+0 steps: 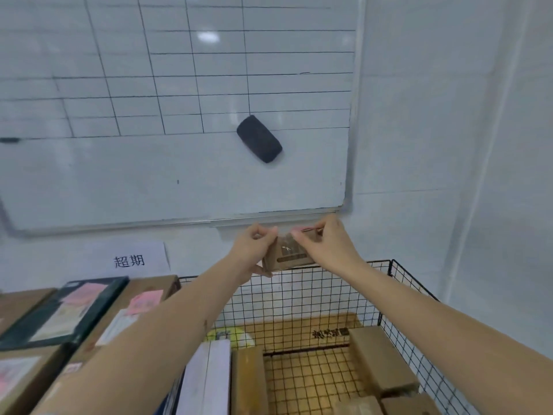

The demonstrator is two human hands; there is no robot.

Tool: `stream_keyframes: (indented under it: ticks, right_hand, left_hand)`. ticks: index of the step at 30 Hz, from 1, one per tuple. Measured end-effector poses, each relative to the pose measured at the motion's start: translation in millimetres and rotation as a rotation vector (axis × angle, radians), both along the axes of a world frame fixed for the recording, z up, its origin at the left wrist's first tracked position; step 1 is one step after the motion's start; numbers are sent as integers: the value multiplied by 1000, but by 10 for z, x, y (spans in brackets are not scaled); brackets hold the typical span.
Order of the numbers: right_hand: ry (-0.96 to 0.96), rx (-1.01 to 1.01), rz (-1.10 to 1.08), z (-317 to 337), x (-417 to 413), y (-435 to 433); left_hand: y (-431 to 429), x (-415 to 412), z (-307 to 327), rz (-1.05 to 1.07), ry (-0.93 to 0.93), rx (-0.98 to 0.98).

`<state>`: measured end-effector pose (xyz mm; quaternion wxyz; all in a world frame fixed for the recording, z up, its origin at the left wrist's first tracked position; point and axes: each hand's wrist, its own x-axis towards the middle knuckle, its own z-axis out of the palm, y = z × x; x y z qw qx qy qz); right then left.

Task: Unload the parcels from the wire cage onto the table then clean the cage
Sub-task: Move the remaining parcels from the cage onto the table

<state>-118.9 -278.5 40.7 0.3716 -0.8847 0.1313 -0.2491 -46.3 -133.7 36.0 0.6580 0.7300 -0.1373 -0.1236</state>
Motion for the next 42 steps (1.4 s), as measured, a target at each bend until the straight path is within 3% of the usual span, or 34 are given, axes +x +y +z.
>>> stream_keyframes:
  ticks: [5, 10, 16, 20, 24, 29, 35, 38, 42]
  right_hand:
    - [5, 92, 1, -237, 23, 158]
    - [13, 231, 84, -516, -13, 244]
    - [-36, 216, 122, -676, -20, 260]
    - [-21, 165, 204, -724, -61, 258]
    - [-9, 83, 222, -734, -82, 241]
    - [141, -302, 153, -683, -102, 48]
    - [262, -199, 248, -689, -57, -90]
    - [271, -206, 238, -729, -46, -103]
    - [209, -121, 184, -793, -38, -170]
  left_hand:
    - [134, 36, -130, 65, 65, -27]
    - [294, 99, -176, -119, 78, 118]
    - [313, 91, -250, -164, 136, 95]
    - [374, 68, -327, -208, 203, 153]
    - [377, 103, -337, -165, 206, 60]
    - [556, 185, -293, -255, 138, 202]
    - [626, 160, -272, -394, 60, 320]
    - [558, 177, -299, -320, 9, 292]
    - [434, 262, -340, 1, -14, 176]
